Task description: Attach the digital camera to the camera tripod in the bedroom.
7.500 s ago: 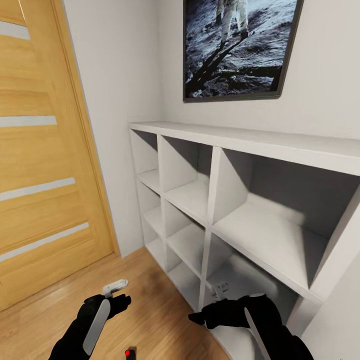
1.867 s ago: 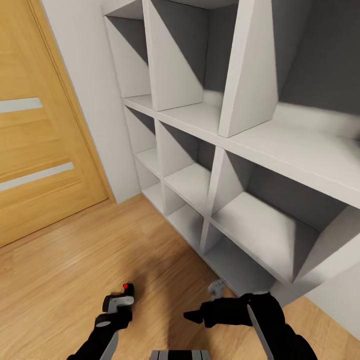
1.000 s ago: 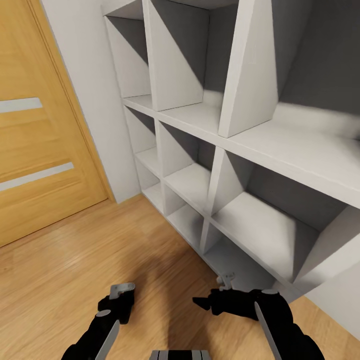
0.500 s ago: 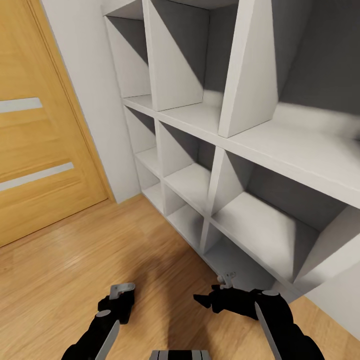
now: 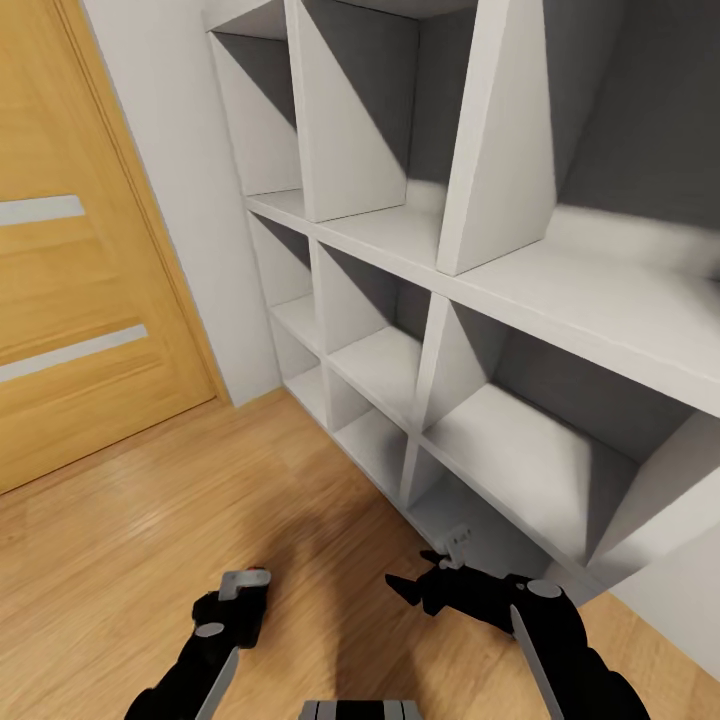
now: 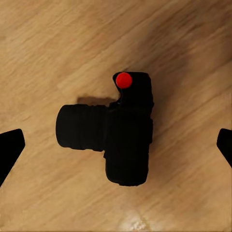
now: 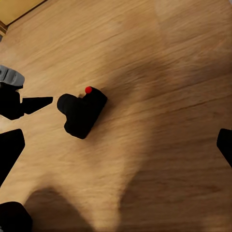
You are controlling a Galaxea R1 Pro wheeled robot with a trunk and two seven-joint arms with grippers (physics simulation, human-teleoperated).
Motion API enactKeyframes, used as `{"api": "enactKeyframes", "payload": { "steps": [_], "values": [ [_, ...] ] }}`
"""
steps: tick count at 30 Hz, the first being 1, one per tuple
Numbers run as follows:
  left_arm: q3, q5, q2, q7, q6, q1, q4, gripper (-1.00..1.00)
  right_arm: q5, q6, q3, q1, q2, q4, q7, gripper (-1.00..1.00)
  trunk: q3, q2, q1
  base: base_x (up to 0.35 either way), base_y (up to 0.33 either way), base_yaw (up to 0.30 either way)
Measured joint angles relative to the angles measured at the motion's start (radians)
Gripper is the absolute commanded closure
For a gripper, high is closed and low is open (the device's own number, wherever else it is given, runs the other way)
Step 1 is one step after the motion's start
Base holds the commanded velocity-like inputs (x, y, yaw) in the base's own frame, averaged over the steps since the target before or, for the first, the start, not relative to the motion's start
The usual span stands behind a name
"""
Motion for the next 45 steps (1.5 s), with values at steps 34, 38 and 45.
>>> {"api": "enactKeyframes", "payload": {
  "steps": [34,38,45],
  "values": [
    [0.002,-0.078,-0.006,-0.008,-0.001,0.0,0.009,-1.0,-0.001,0.005,0.001,0.0,-0.002,0.0,0.0,-1.0,-0.042,-0.003,0.005,0.0,0.0,0.0],
    [0.002,-0.078,-0.006,-0.008,-0.002,0.0,0.008,-1.0,-0.001,0.005,0.001,0.0,-0.002,0.0,0.0,-1.0,-0.058,-0.003,0.007,0.0,0.0,0.0],
    [0.002,-0.079,-0.006,-0.008,-0.002,0.0,0.008,-1.0,-0.001,0.006,0.001,0.0,-0.002,0.0,0.0,-1.0,-0.085,-0.005,0.01,0.0,0.0,0.0]
  ]
}}
